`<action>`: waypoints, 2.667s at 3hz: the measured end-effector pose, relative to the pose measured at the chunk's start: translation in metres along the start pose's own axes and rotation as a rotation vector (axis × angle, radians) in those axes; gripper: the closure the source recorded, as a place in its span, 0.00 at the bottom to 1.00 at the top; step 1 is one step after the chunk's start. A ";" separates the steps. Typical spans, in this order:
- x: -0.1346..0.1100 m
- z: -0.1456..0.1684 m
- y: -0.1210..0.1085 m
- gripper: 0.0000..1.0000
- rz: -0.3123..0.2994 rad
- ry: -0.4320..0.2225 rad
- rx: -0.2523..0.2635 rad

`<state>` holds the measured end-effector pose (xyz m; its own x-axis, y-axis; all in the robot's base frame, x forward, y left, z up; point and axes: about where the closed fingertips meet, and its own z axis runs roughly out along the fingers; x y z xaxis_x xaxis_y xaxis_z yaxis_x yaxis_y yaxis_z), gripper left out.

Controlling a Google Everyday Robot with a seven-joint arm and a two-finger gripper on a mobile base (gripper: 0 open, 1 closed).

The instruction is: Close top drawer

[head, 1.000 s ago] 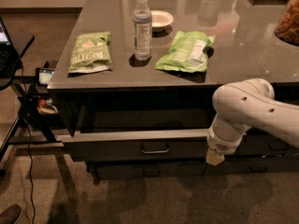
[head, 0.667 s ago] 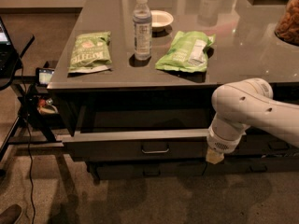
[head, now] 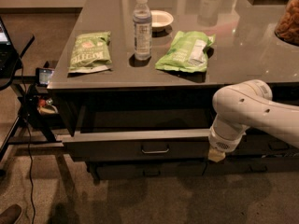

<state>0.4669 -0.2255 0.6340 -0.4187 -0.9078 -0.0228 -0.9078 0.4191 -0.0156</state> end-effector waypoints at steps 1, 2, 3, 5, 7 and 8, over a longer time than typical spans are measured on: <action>0.000 0.000 0.000 0.82 0.000 0.000 0.000; 0.000 0.000 0.000 0.58 0.000 0.000 0.000; 0.000 0.000 0.000 0.35 0.000 0.000 0.000; 0.000 0.000 0.000 0.00 0.000 0.000 0.000; 0.000 0.000 0.000 0.19 0.000 0.000 0.000; 0.000 0.000 0.000 0.43 0.000 0.000 0.000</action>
Offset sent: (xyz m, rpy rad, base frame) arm 0.0000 -0.0001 -0.0001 -0.0001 -0.0001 0.0000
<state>0.4668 -0.2256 0.6338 -0.4187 -0.9079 -0.0225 -0.9078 0.4190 -0.0155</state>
